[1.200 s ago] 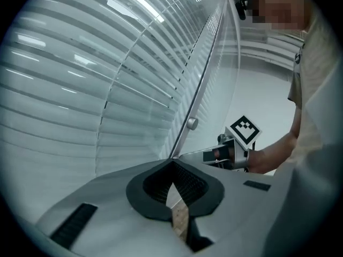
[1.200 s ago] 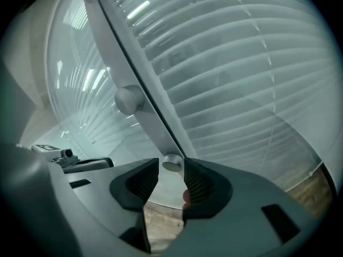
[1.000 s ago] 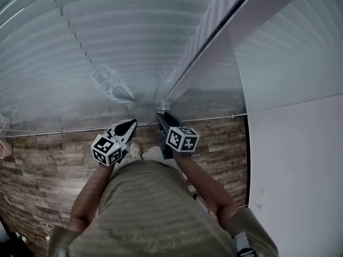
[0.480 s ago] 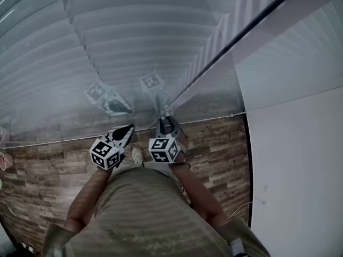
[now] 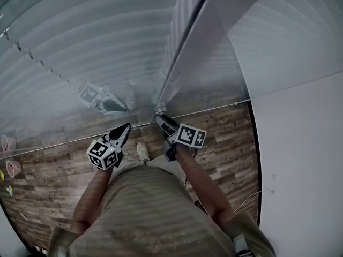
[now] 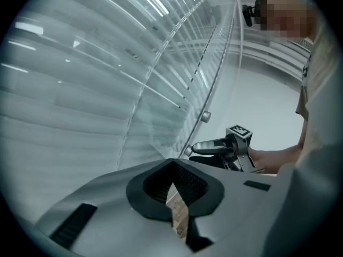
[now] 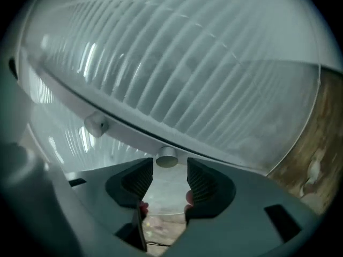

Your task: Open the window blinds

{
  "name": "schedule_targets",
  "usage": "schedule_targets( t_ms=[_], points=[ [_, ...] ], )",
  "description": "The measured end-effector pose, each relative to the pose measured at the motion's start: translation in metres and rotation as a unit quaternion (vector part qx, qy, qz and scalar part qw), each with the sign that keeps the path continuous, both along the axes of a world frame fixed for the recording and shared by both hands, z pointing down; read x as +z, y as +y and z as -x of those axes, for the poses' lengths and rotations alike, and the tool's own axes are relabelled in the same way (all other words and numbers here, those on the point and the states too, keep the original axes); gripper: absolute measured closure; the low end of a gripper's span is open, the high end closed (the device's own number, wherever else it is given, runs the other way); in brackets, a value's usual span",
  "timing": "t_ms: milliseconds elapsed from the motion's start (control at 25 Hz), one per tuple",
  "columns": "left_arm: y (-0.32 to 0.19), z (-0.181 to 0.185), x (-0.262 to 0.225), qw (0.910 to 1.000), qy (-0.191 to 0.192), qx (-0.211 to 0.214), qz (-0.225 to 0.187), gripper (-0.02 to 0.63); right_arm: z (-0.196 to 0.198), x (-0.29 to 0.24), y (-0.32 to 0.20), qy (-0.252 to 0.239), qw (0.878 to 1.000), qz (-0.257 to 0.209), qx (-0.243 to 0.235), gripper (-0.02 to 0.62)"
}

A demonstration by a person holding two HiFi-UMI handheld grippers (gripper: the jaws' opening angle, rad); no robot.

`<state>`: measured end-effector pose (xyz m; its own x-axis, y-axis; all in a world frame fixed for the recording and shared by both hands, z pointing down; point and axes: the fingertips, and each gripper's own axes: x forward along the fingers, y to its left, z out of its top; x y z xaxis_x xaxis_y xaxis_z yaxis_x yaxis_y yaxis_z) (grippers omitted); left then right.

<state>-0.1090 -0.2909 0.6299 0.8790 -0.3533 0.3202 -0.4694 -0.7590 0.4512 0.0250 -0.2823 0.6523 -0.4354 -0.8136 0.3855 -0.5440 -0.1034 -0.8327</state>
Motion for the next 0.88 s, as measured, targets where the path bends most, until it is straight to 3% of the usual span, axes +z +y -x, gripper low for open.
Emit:
schedule_targets(
  t_ms=[40, 120, 160, 240, 280, 320, 360, 400, 440, 480, 520, 560, 600, 640, 680, 720, 760, 800, 840, 880],
  points=[
    [-0.002, 0.001, 0.004, 0.9999, -0.001, -0.008, 0.008, 0.594, -0.003, 0.001, -0.003, -0.050, 0.999, -0.002, 0.017, 0.391],
    [-0.009, 0.003, 0.006, 0.9994, 0.001, -0.028, 0.020, 0.594, -0.012, 0.001, -0.010, -0.105, 0.994, -0.006, 0.036, 0.396],
    [-0.011, 0.005, 0.006, 0.9991, 0.001, -0.036, 0.022, 0.594, -0.014, 0.001, -0.012, -0.120, 0.992, -0.005, 0.037, 0.439],
    [-0.009, 0.009, 0.006, 0.9987, -0.002, -0.047, 0.020, 0.594, -0.013, 0.001, -0.010, -0.125, 0.992, 0.002, 0.030, 0.466],
    [-0.006, 0.010, 0.006, 0.9986, -0.004, -0.049, 0.018, 0.594, -0.012, 0.001, -0.007, -0.100, 0.995, 0.004, 0.021, 0.466],
    [-0.002, 0.010, 0.006, 0.9986, -0.005, -0.050, 0.017, 0.594, -0.013, 0.001, -0.004, -0.044, 0.999, 0.005, 0.007, 0.468],
    [0.002, 0.009, 0.007, 0.9986, -0.005, -0.050, 0.016, 0.594, -0.013, 0.001, 0.000, 0.044, 0.999, 0.006, -0.014, 0.468],
    [0.005, 0.006, 0.007, 0.9987, -0.006, -0.049, 0.014, 0.594, -0.013, 0.000, 0.002, 0.155, 0.987, 0.005, -0.041, 0.469],
    [0.007, 0.004, 0.006, 0.9988, -0.006, -0.048, 0.013, 0.594, -0.012, -0.002, 0.004, 0.272, 0.960, 0.002, -0.069, 0.469],
    [0.009, 0.003, 0.006, 0.9989, -0.007, -0.046, 0.011, 0.594, -0.010, -0.004, 0.005, 0.377, 0.922, -0.004, -0.094, 0.469],
    [0.009, 0.002, 0.005, 0.9990, -0.007, -0.044, 0.010, 0.594, -0.007, -0.006, 0.005, 0.458, 0.882, -0.011, -0.111, 0.469],
    [0.009, 0.002, 0.004, 0.9991, -0.007, -0.042, 0.007, 0.594, -0.005, -0.007, 0.004, 0.513, 0.850, -0.019, -0.119, 0.469],
    [0.010, 0.001, 0.003, 0.9992, -0.006, -0.040, 0.005, 0.594, -0.003, -0.007, 0.005, 0.542, 0.832, -0.027, -0.119, 0.469],
    [0.011, 0.000, 0.002, 0.9993, -0.006, -0.038, 0.003, 0.594, -0.003, -0.005, 0.005, 0.541, 0.833, -0.034, -0.113, 0.469],
    [0.012, 0.000, 0.003, 0.9993, -0.006, -0.036, 0.002, 0.594, -0.003, -0.002, 0.007, 0.507, 0.855, -0.037, -0.100, 0.468],
    [0.014, -0.001, 0.003, 0.9994, -0.006, -0.033, 0.001, 0.594, -0.004, 0.002, 0.010, 0.438, 0.894, -0.034, -0.082, 0.468],
    [0.015, 0.000, 0.004, 0.9995, -0.006, -0.031, 0.001, 0.594, -0.005, 0.005, 0.014, 0.343, 0.937, -0.025, -0.061, 0.462],
    [0.016, 0.001, 0.004, 0.9995, -0.007, -0.029, 0.002, 0.594, -0.005, 0.007, 0.016, 0.238, 0.970, -0.012, -0.038, 0.425],
    [0.016, 0.004, 0.004, 0.9996, -0.008, -0.029, 0.002, 0.594, -0.006, 0.008, 0.018, 0.145, 0.989, 0.000, -0.016, 0.410],
    [0.016, 0.006, 0.004, 0.9996, -0.009, -0.029, 0.003, 0.594, -0.008, 0.007, 0.018, 0.074, 0.997, 0.006, 0.004, 0.410]
  ],
)
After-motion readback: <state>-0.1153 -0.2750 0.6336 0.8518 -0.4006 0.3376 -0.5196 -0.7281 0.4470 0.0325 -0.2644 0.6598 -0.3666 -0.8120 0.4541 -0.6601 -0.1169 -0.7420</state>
